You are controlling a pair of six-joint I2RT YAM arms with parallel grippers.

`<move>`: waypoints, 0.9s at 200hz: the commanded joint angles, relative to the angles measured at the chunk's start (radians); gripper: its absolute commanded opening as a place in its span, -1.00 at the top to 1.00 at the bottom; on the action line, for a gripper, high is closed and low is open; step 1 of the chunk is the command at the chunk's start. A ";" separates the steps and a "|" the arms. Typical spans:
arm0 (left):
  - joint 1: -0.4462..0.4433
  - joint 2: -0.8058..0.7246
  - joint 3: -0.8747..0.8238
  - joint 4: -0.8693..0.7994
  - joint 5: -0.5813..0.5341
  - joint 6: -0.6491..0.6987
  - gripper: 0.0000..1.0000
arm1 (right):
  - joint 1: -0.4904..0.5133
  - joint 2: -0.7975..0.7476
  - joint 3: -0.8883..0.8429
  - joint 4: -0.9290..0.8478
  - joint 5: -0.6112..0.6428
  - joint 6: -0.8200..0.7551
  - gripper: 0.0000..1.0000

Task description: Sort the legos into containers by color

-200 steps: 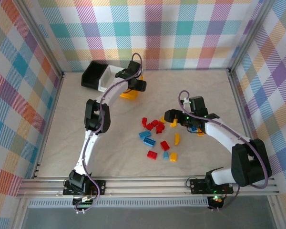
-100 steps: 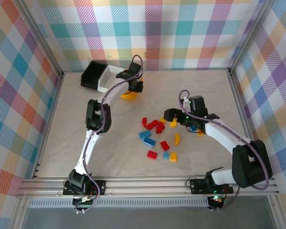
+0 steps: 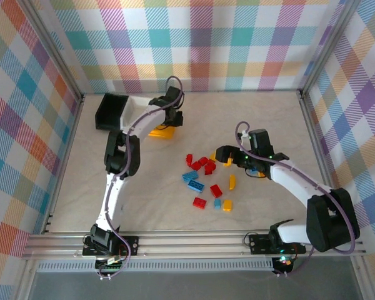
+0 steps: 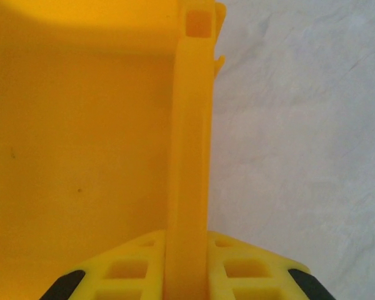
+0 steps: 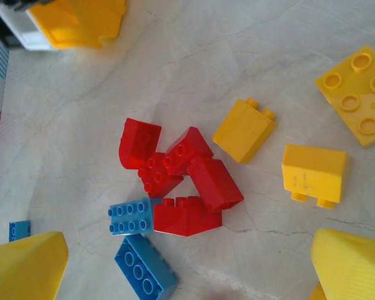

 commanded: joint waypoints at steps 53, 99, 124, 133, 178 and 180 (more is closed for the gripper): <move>-0.145 -0.211 -0.296 0.060 -0.050 -0.270 0.81 | 0.014 -0.139 -0.074 -0.035 -0.013 0.017 -0.99; -0.197 -0.184 -0.268 0.065 -0.059 -0.317 0.78 | 0.020 -0.227 -0.086 -0.168 0.008 -0.014 -0.99; -0.202 -0.193 -0.291 0.093 -0.050 -0.337 0.44 | 0.019 -0.279 -0.107 -0.201 0.011 -0.016 -1.00; -0.206 -0.200 -0.297 0.101 -0.046 -0.340 0.27 | 0.020 -0.293 -0.112 -0.207 0.013 -0.015 -0.99; -0.213 -0.316 -0.345 0.128 -0.031 -0.311 -0.36 | 0.053 -0.306 -0.101 -0.214 0.003 -0.011 -0.99; -0.213 -0.325 -0.349 0.128 -0.033 -0.311 -0.38 | 0.054 -0.305 -0.098 -0.215 0.004 -0.012 -0.99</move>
